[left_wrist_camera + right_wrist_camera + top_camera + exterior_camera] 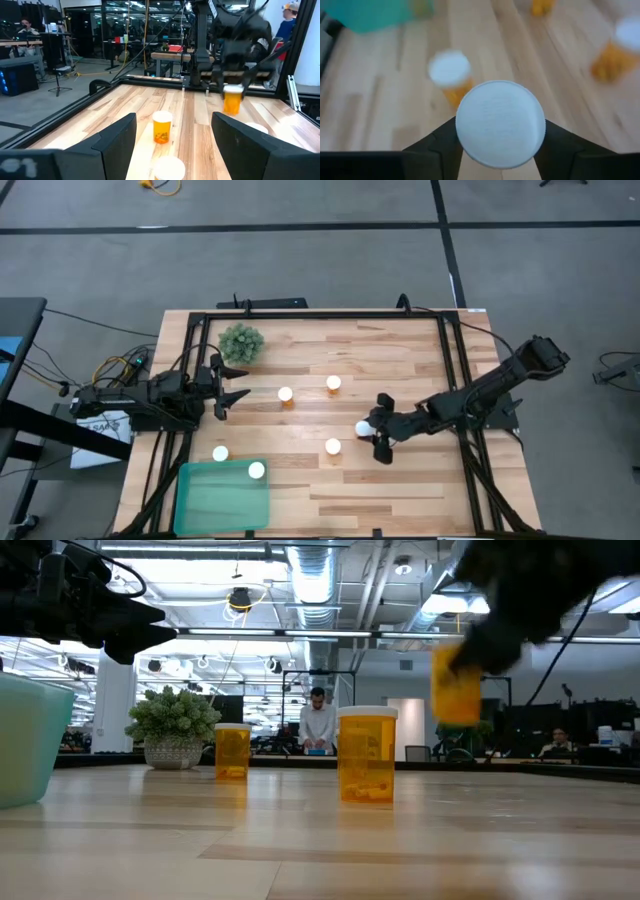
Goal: Pick and place pill bottles into a basket
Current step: Put the yellow pill bottle into the green bin
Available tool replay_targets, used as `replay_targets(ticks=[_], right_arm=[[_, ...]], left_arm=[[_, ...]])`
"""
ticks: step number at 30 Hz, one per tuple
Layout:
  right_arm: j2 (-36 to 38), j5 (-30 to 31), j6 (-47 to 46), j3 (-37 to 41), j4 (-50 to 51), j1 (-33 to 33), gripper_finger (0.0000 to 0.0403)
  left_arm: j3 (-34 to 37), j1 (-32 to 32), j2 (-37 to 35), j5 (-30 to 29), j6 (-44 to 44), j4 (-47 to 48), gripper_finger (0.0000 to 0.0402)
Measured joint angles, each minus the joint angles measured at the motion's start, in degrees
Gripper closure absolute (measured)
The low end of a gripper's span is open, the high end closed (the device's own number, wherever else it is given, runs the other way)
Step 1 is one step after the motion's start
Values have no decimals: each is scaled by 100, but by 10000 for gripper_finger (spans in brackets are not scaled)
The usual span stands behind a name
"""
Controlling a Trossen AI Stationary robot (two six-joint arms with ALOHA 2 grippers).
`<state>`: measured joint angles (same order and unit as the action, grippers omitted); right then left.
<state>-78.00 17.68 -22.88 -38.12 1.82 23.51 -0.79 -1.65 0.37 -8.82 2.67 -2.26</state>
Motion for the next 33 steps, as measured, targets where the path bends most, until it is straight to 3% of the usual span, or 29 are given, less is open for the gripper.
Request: replay_targets(ticks=[5, 12, 21, 26, 33], right_arm=[[0, -38, 769, -954, 370, 0, 237], [-352, -146, 1708, -1948, 178, 2, 211], [-1939, -1349, 2599, -3189, -1075, 0, 227], [-2823, -1831, 2561, -3729, -1914, -84, 211], [-4171, -2162, 2317, -4795, -2373, -166, 227]], left_arm=[[0, 0, -1, 0, 12, 0, 153], [1, 0, 1, 0, 10, 0, 153], [1, 0, -1, 0, 27, 0, 153], [1, -2, 2, 0, -21, 0, 153], [1, 0, 0, 0, -17, 0, 153]])
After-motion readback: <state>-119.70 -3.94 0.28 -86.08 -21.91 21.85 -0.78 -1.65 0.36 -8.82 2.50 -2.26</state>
